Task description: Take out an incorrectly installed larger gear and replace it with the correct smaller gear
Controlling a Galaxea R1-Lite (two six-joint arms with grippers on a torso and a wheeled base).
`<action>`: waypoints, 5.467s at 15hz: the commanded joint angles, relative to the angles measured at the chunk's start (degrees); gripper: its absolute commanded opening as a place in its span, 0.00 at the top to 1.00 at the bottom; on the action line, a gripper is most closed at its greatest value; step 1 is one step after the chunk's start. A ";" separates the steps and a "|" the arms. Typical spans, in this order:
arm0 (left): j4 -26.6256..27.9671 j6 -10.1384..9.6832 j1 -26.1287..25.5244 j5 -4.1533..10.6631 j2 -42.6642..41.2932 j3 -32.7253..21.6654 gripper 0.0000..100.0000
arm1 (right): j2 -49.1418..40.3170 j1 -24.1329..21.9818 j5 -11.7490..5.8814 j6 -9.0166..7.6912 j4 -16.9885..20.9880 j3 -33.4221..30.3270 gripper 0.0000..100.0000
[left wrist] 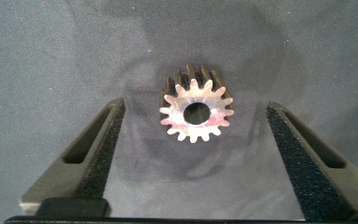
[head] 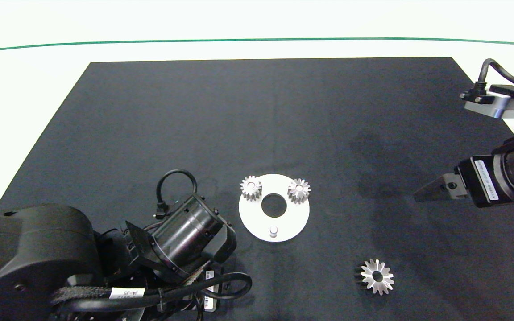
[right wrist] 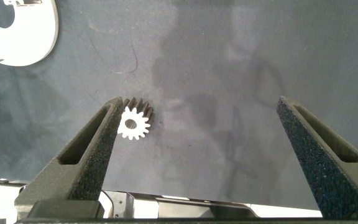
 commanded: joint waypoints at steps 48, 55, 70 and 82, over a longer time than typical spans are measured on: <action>16.91 3.89 -0.53 2.53 -1.05 -20.74 0.87 | -4.97 1.69 -0.35 -0.55 0.06 0.88 0.00; 17.00 12.94 -1.76 2.53 0.18 -23.29 0.87 | -7.35 4.06 -1.05 -0.64 0.33 2.29 0.00; 23.95 16.11 -7.91 2.71 11.96 -40.78 0.87 | -11.13 -13.69 -0.52 -9.86 0.33 3.87 0.00; 23.95 16.98 -7.91 2.71 17.85 -44.82 0.87 | -11.39 -16.94 2.82 -11.97 0.15 4.31 0.00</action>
